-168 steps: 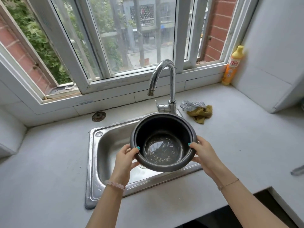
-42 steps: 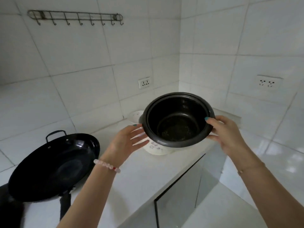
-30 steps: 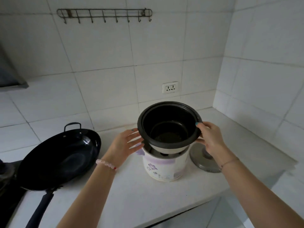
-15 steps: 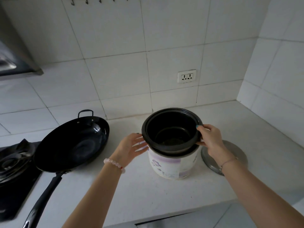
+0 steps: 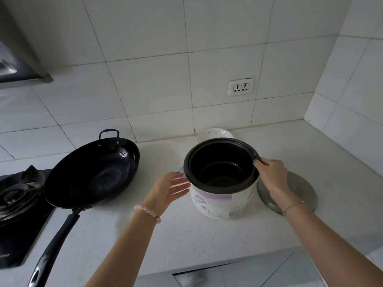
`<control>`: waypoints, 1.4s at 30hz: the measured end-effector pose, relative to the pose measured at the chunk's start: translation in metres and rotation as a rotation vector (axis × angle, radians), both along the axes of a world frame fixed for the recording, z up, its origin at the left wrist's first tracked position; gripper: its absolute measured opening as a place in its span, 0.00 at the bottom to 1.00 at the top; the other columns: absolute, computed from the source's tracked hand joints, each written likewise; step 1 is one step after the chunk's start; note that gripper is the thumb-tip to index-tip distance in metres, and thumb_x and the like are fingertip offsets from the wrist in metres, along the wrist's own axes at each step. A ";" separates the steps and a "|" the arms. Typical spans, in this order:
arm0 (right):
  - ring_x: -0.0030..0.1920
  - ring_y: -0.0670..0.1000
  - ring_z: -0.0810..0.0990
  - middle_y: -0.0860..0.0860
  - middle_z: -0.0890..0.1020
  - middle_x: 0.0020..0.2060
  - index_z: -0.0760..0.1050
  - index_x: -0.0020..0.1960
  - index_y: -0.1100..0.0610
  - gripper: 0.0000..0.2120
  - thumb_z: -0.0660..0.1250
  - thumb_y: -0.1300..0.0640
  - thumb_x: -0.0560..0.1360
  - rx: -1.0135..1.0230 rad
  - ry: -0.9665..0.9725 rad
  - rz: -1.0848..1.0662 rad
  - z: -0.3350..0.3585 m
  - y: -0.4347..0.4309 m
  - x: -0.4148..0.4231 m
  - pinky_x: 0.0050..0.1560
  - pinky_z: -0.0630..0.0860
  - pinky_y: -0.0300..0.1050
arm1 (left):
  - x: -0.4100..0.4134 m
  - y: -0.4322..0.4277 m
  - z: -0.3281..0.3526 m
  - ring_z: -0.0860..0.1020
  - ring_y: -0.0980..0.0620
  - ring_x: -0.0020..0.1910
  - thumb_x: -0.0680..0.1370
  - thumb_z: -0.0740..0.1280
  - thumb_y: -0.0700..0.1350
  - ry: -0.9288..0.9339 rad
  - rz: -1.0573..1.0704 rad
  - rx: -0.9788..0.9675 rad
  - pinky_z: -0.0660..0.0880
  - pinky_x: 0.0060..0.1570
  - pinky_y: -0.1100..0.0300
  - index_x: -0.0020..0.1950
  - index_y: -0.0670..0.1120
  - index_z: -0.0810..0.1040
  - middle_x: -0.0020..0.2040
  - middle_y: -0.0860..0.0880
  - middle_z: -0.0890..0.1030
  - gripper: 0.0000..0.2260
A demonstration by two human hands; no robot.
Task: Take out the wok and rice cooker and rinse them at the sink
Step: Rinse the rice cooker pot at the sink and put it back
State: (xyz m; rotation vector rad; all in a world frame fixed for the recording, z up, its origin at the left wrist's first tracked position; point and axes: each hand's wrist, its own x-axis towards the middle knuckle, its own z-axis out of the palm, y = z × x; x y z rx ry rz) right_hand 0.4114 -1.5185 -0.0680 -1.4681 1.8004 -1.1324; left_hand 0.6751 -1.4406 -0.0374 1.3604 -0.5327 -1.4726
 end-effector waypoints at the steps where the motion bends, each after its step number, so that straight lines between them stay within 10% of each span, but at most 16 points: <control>1: 0.39 0.55 0.68 0.52 0.70 0.26 0.69 0.27 0.54 0.17 0.62 0.48 0.71 0.007 0.011 0.014 -0.002 0.003 -0.001 0.46 0.63 0.48 | 0.003 0.001 -0.002 0.80 0.41 0.50 0.80 0.60 0.41 -0.016 0.000 -0.007 0.78 0.49 0.52 0.57 0.37 0.75 0.54 0.38 0.79 0.10; 3: 0.52 0.60 0.72 0.58 0.79 0.43 0.81 0.47 0.57 0.14 0.63 0.48 0.75 0.040 0.048 0.043 -0.004 0.006 -0.002 0.56 0.67 0.52 | 0.008 0.005 -0.006 0.79 0.41 0.50 0.81 0.58 0.42 -0.017 0.007 -0.033 0.77 0.50 0.51 0.59 0.38 0.74 0.55 0.39 0.79 0.12; 6: 0.63 0.60 0.70 0.59 0.74 0.60 0.70 0.69 0.57 0.21 0.63 0.52 0.78 0.030 0.035 0.053 -0.006 0.006 -0.005 0.65 0.66 0.58 | 0.016 0.010 -0.012 0.79 0.41 0.52 0.82 0.55 0.45 0.017 0.020 -0.078 0.76 0.52 0.51 0.62 0.39 0.73 0.57 0.40 0.78 0.14; 17: 0.54 0.47 0.72 0.48 0.75 0.53 0.72 0.67 0.57 0.17 0.61 0.56 0.79 0.019 -0.212 0.027 -0.011 0.008 -0.004 0.53 0.67 0.41 | 0.032 0.011 -0.014 0.79 0.43 0.54 0.83 0.53 0.45 0.058 -0.011 -0.147 0.80 0.48 0.54 0.61 0.42 0.74 0.57 0.43 0.80 0.14; 26: 0.56 0.58 0.78 0.54 0.80 0.52 0.77 0.55 0.51 0.09 0.62 0.55 0.76 0.058 -0.267 -0.221 -0.047 0.014 -0.045 0.60 0.74 0.61 | 0.033 -0.011 -0.004 0.82 0.45 0.50 0.82 0.55 0.44 -0.108 -0.102 -0.258 0.80 0.47 0.55 0.58 0.41 0.76 0.54 0.44 0.82 0.13; 35: 0.54 0.58 0.78 0.57 0.81 0.52 0.77 0.60 0.61 0.13 0.65 0.59 0.77 0.066 0.102 -0.159 -0.063 0.019 -0.079 0.52 0.71 0.45 | 0.000 -0.016 0.018 0.79 0.59 0.44 0.80 0.59 0.37 -0.915 -0.160 -0.636 0.74 0.44 0.68 0.48 0.54 0.75 0.46 0.55 0.81 0.12; 42: 0.56 0.64 0.76 0.63 0.78 0.56 0.75 0.63 0.62 0.19 0.67 0.58 0.73 0.133 0.604 0.064 -0.089 -0.001 -0.118 0.53 0.73 0.52 | -0.035 0.005 0.014 0.79 0.42 0.49 0.75 0.57 0.49 -1.787 -0.103 -0.777 0.77 0.44 0.50 0.58 0.40 0.76 0.53 0.44 0.80 0.19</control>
